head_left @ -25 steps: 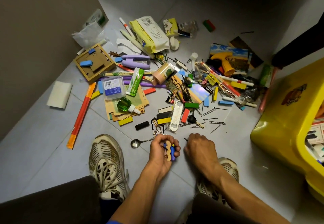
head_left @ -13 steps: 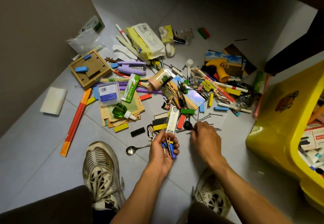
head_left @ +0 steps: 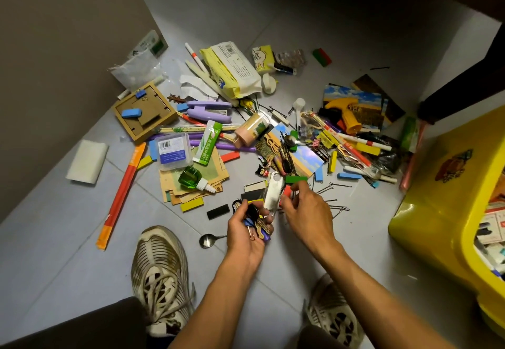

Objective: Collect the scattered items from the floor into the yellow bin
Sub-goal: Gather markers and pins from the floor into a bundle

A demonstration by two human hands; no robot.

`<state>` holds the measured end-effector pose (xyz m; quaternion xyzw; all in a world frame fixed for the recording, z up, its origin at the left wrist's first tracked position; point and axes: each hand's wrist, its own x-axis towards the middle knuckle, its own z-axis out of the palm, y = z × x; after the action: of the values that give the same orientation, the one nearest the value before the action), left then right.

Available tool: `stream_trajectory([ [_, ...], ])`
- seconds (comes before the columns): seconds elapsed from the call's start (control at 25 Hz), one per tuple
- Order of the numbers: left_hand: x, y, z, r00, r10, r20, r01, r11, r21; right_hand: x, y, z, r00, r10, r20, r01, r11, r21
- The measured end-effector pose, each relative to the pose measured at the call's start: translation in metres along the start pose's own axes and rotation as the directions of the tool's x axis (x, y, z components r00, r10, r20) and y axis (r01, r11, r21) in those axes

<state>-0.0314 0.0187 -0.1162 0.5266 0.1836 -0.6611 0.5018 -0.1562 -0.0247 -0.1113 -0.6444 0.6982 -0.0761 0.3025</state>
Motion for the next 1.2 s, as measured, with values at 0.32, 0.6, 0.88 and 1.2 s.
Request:
stream_trajectory([
  [0.32,0.0,0.008,-0.004,1.0,0.005,-0.011,-0.005,1.0,-0.014,-0.008,-0.014,-0.005,0.992,-0.057,0.109,0.01,0.919,0.395],
  [0.6,-0.005,0.026,-0.02,0.998,0.052,-0.024,-0.054,0.996,-0.077,0.019,-0.038,0.016,0.851,-0.472,0.23,0.513,0.842,-0.166],
  [0.88,-0.004,0.04,-0.036,0.998,0.057,-0.033,-0.059,0.994,-0.087,0.036,-0.038,0.04,0.868,-0.334,0.367,0.477,0.764,-0.433],
  [1.2,0.001,0.04,-0.033,0.996,0.066,-0.064,-0.072,0.994,-0.083,0.024,-0.044,0.0,0.99,-0.142,0.019,0.139,0.981,0.138],
])
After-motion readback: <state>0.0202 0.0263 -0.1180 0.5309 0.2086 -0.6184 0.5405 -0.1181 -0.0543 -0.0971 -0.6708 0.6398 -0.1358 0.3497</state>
